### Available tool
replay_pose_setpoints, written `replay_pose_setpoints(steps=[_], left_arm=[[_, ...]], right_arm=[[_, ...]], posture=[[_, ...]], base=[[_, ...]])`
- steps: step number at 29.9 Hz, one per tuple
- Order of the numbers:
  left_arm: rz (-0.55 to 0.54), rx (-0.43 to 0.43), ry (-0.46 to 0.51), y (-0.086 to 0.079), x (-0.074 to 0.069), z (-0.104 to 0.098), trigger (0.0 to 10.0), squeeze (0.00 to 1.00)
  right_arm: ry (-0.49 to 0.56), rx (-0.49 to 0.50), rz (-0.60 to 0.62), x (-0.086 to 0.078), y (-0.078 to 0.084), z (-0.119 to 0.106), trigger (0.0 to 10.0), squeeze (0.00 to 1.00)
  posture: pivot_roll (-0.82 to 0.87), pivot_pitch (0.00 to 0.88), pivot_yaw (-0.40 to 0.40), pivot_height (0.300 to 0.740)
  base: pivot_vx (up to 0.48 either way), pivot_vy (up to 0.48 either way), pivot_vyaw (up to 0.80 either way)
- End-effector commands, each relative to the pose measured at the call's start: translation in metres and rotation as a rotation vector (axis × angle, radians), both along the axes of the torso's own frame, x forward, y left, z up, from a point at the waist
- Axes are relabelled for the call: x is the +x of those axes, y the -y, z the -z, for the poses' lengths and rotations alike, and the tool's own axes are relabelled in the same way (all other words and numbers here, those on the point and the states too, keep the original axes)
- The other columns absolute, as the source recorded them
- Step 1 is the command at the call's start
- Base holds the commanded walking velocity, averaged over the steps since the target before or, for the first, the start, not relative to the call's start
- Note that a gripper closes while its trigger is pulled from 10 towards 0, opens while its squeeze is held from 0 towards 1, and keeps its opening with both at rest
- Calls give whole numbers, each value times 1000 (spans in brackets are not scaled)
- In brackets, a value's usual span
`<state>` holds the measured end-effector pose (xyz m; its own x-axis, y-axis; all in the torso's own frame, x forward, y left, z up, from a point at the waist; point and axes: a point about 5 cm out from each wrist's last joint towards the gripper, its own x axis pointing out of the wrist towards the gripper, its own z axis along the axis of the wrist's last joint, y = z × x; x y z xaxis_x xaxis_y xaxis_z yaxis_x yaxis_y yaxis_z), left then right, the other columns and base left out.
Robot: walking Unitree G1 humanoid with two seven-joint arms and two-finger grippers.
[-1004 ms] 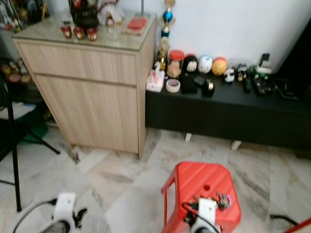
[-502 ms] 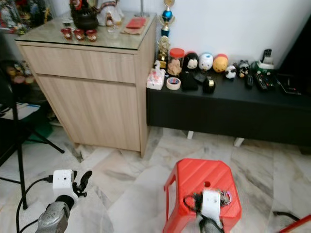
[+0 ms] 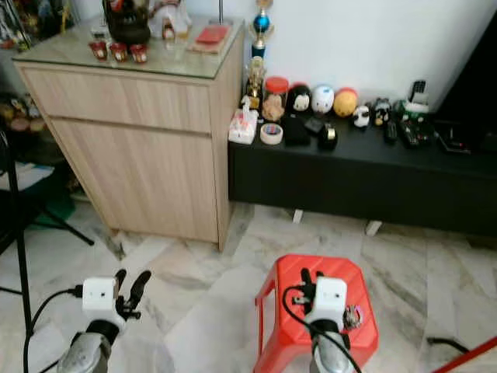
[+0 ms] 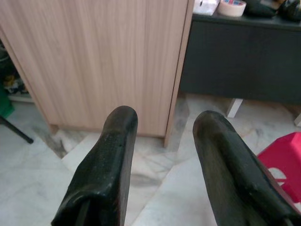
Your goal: Hang keys on a hook
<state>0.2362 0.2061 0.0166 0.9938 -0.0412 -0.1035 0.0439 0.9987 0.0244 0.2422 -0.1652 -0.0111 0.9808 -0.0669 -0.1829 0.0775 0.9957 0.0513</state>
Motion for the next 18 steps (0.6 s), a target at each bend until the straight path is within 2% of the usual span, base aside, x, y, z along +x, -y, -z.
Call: replay_pose_setpoints(steps=[1, 4, 14, 18], left_arm=[[15, -19, -5, 6, 2, 0, 10000, 0], [15, -21, 1, 9, 9, -4, 10000, 0], [44, -8, 1, 13, 15, -9, 10000, 0], [43, -2, -6, 13, 16, -9, 10000, 0]], right_arm=[[9, 4, 11, 0, 2, -2, 10000, 0], [4, 24, 16, 4, -2, -2, 10000, 0], [5, 29, 20, 8, -5, -5, 10000, 0], [-6, 31, 15, 7, -5, -4, 10000, 0]], posture=[[72, 0, -82, 740], [67, 0, -77, 740], [68, 0, -71, 740], [71, 0, -70, 740]], base=[[0, 0, 0], [0, 0, 0], [0, 0, 0], [0, -404, 0]])
